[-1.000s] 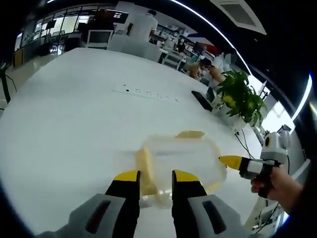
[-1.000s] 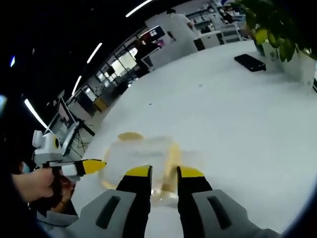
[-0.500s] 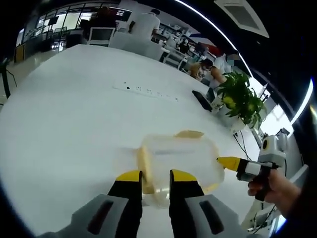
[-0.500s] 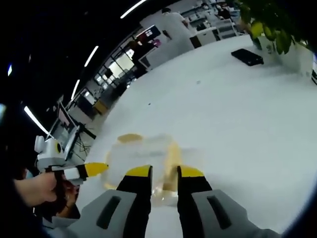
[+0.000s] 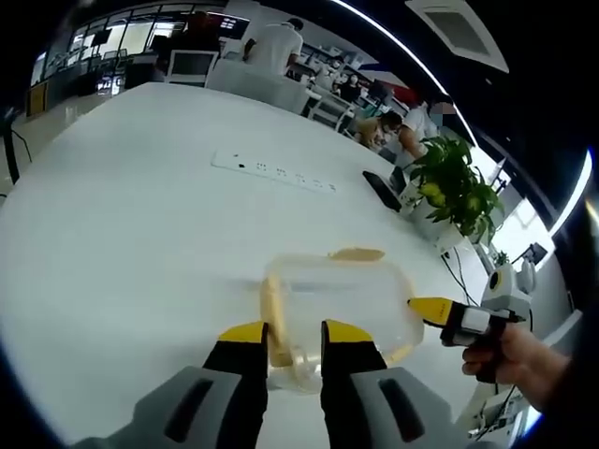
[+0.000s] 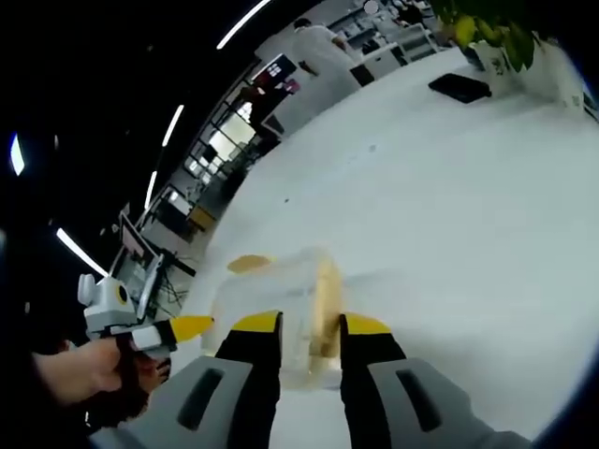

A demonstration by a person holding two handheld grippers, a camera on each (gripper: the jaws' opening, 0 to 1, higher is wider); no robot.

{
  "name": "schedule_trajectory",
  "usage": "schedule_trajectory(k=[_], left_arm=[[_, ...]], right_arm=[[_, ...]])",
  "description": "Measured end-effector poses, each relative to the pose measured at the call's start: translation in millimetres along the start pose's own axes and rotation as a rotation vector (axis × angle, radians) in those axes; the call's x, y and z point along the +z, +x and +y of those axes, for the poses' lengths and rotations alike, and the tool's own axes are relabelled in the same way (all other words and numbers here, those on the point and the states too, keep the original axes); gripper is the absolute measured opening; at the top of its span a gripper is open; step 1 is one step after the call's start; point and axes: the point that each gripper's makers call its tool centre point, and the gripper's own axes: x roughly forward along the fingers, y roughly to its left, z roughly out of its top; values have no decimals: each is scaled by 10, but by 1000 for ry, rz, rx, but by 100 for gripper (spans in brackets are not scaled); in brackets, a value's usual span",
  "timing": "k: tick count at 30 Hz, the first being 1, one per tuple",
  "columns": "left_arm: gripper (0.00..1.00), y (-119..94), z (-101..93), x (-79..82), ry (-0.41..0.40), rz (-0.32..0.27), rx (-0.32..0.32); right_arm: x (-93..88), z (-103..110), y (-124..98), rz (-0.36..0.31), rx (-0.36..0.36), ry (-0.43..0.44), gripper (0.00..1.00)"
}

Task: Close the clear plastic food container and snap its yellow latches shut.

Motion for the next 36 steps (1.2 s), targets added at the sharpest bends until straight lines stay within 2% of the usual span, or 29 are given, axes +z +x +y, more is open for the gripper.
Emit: schedule_trajectory(k=[2,3,4,5,7,8,10,13,15,17,18,20,22,24,26,29,36], left_arm=[[16,-3,-10,-2,-10,9,-17],[15,-10,-31,4,33,19,-27],[14,-21,-39,54,103,1,-22],[15,-31,-65,99,134,-20,-29],[15,-68,-113,176,205,-34,-43],[16,-82,-120,202,246,-33,-40],[17,-97,-203,276,352,-36,-69],[17,-85,-361,331,544,-14,-130],[17,-73,-447,327,645,6,-165],[16,-49,-508,324,756,30,-184],[16,-31,-565,308,805,41,-214],[15,-7,-642,275,864,64,-256],[14,10,-669,252,896,84,-271],[13,50,-704,209,1004,121,-295],[12,67,-768,153,1045,149,-332],[12,88,-809,109,1114,175,-337],[12,153,-920,53,1143,198,-373]], right_arm=[[-5,6,-6,9,7,-15,22],[11,-11,-36,29,-7,-66,22],[54,-42,-53,27,-31,-127,22],[107,-57,-75,19,-50,-199,20],[220,37,-97,9,-22,-347,16],[242,77,-100,17,-12,-391,17],[317,180,-66,32,22,-558,19],[321,289,17,108,58,-850,20],[313,371,76,130,98,-980,22],[318,444,113,137,130,-1050,20],[330,479,135,137,151,-1086,17],[327,520,172,158,177,-1136,14],[322,538,212,178,193,-1162,15],[295,561,232,196,216,-1176,14],[266,578,257,211,231,-1186,14],[235,595,282,223,250,-1202,13],[186,627,352,241,271,-1202,11]])
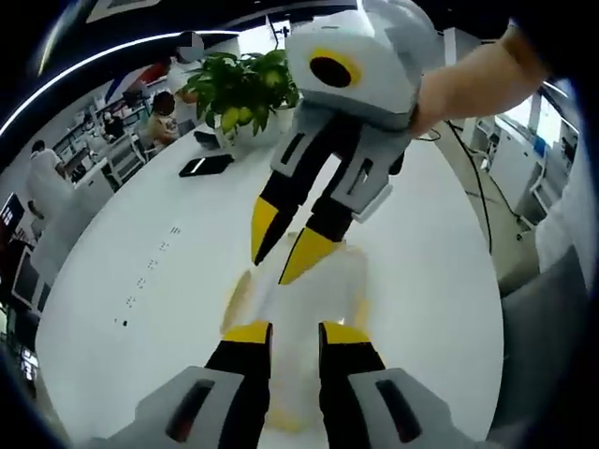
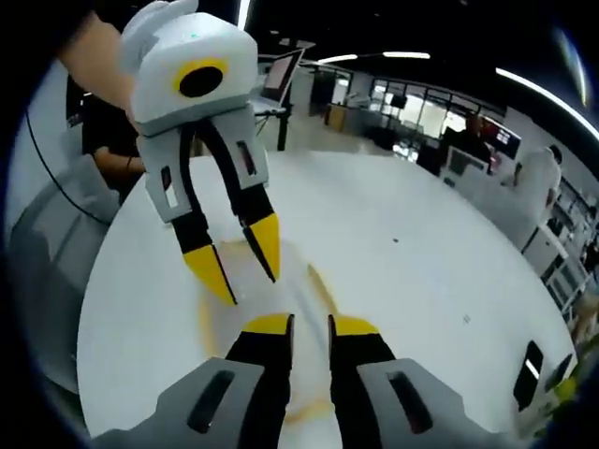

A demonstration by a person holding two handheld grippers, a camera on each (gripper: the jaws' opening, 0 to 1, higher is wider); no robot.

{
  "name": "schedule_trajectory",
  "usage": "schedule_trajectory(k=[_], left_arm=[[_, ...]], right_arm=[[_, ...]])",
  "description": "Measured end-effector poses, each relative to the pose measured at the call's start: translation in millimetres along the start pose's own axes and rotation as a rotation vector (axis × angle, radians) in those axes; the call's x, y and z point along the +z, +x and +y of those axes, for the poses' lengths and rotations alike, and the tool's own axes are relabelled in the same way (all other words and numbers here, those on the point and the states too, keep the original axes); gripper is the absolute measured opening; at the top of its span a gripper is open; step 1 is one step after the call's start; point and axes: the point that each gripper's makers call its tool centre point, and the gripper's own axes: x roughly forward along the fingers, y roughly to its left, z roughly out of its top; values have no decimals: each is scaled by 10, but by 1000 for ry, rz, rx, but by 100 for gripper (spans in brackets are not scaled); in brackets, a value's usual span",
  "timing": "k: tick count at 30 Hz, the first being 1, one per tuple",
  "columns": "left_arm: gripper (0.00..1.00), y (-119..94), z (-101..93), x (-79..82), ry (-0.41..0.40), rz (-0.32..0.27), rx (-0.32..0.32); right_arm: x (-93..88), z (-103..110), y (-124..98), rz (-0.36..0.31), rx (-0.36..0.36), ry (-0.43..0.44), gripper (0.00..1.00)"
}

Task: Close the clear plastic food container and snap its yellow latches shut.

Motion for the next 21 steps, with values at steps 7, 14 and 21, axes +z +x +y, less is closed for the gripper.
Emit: schedule_trajectory(k=[7,14,21], left_arm=[[12,61,-23,6,9,8,-22],[12,104,-61,-30,7,23,-32],[13,118,-163,-61,17,37,-59]], right_arm=[[-17,5,87,9,16,10,11],[-25,25,157,18,22,28,11],[-10,-5,183,15,14,45,13]])
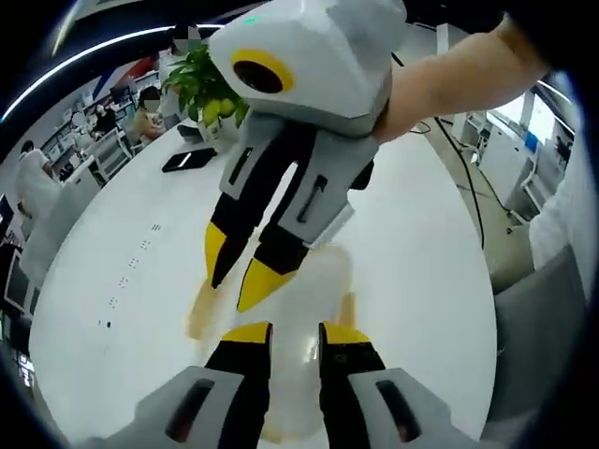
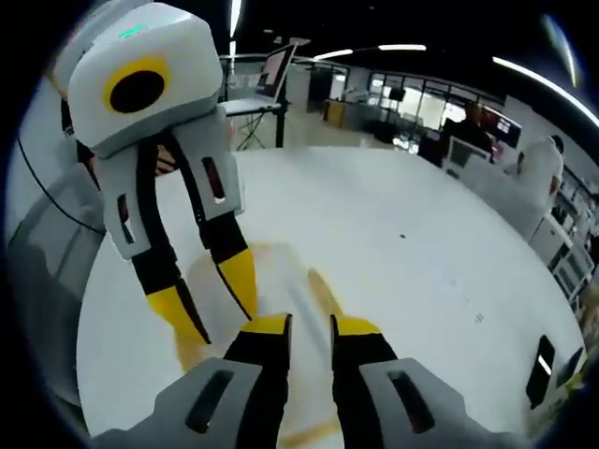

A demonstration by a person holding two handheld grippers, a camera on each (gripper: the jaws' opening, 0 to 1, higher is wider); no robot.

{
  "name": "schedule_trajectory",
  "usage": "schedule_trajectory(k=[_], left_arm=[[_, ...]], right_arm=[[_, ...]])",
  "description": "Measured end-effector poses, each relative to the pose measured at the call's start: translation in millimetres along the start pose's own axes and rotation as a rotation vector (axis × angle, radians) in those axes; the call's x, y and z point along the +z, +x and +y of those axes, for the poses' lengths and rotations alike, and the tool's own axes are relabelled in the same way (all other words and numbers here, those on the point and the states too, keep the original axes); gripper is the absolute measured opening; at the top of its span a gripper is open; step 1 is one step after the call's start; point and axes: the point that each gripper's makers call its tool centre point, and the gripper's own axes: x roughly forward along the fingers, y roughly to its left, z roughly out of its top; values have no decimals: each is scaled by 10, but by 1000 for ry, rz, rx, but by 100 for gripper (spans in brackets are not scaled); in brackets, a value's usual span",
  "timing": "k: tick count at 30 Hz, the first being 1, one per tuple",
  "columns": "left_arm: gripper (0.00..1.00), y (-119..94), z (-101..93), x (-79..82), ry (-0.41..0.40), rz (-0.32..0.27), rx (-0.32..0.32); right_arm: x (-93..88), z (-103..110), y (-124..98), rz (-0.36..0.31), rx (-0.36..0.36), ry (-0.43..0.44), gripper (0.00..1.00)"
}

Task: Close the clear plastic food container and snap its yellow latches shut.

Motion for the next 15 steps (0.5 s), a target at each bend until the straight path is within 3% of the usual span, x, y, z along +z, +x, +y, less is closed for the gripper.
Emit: schedule_trajectory(k=[10,15], left_arm=[[20,18,-136,-8,99,26,-5],[21,48,-211,-55,160,52,-3]], right_arm=[[-21,-7,58,14,43,50,23],[-27,-33,85,33,66,35,25]])
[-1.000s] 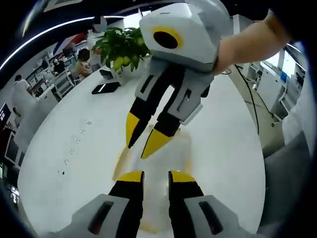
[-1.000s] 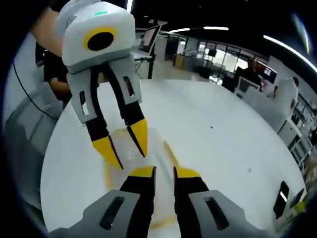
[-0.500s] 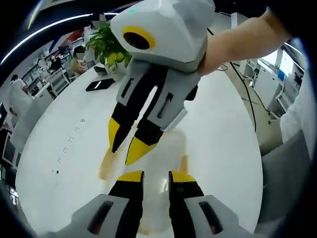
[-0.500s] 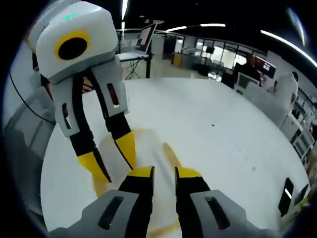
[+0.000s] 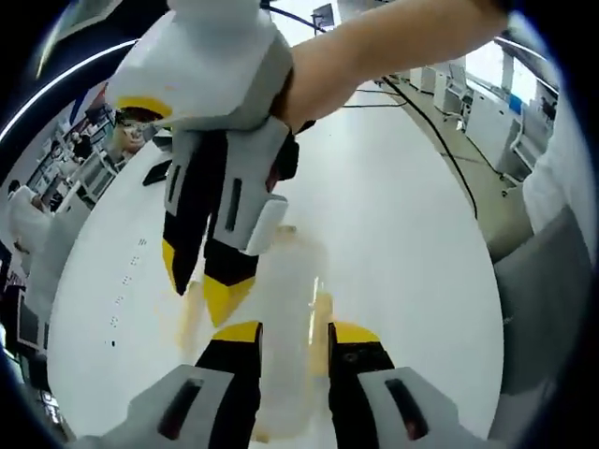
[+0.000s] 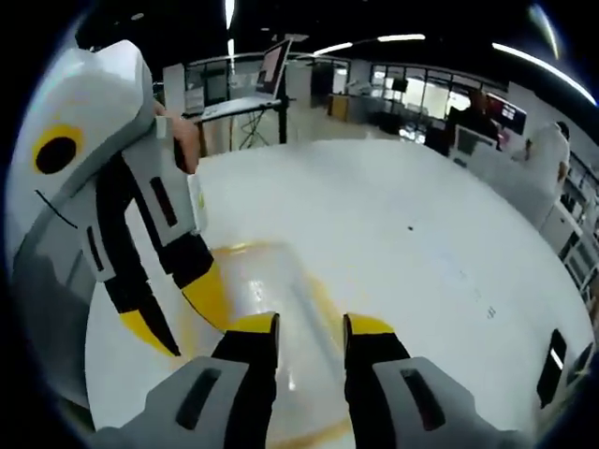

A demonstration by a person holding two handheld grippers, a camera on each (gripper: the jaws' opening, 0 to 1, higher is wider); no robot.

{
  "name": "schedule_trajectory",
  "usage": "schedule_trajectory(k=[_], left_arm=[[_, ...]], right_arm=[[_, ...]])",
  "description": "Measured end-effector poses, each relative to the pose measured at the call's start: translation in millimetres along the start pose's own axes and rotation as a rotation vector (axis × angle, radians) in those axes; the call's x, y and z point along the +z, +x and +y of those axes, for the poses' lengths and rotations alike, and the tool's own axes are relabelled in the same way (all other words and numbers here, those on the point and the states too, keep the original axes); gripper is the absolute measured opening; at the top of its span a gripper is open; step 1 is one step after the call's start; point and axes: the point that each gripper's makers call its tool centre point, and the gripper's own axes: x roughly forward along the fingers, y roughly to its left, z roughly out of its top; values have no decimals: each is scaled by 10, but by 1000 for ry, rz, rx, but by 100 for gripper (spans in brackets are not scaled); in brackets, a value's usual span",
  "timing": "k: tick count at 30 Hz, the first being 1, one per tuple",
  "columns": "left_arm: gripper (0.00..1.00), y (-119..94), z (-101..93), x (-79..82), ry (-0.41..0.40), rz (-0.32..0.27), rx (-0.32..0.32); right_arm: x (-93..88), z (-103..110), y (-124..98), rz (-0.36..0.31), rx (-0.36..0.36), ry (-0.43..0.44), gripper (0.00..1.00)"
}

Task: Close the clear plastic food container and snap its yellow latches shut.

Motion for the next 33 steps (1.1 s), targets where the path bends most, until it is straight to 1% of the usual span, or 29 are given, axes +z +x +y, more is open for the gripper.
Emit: schedule_trajectory(k=[4,9,13,15,16,18,19,21,23,25,26,30,33], left_arm=[[21,12,-24,-11,24,8,7],[21,26,-26,-5,45,9,21],[22,34,-28,-7,57,15,29],[22,38,-43,-13,79,23,35],[22,39,-47,-14,89,27,39],[22,39,-43,-16,90,30,41],[23,41,-40,-19,87,30,41],[23,41,-42,-21,85,32,40],[23,42,-51,-29,100,39,42],[24,41,-63,-32,97,41,37],[24,41,-68,-34,94,41,35],[23,36,-59,-39,95,44,37],[23,39,-56,-44,94,44,40]], right_arm=[[-12,17,13,18,32,-14,26],[0,60,51,37,99,-4,27],[9,34,72,62,123,-20,29],[21,5,85,81,135,-32,29],[26,-47,124,91,145,-40,29],[45,-65,137,104,166,-42,30],[43,-61,143,115,180,-43,30],[14,-56,152,156,207,-76,31],[-16,-45,164,190,240,-94,32],[-36,-31,175,218,269,-123,32],[-15,-24,183,212,277,-119,32],[-22,13,190,264,334,-149,33],[-34,49,202,295,378,-151,35]])
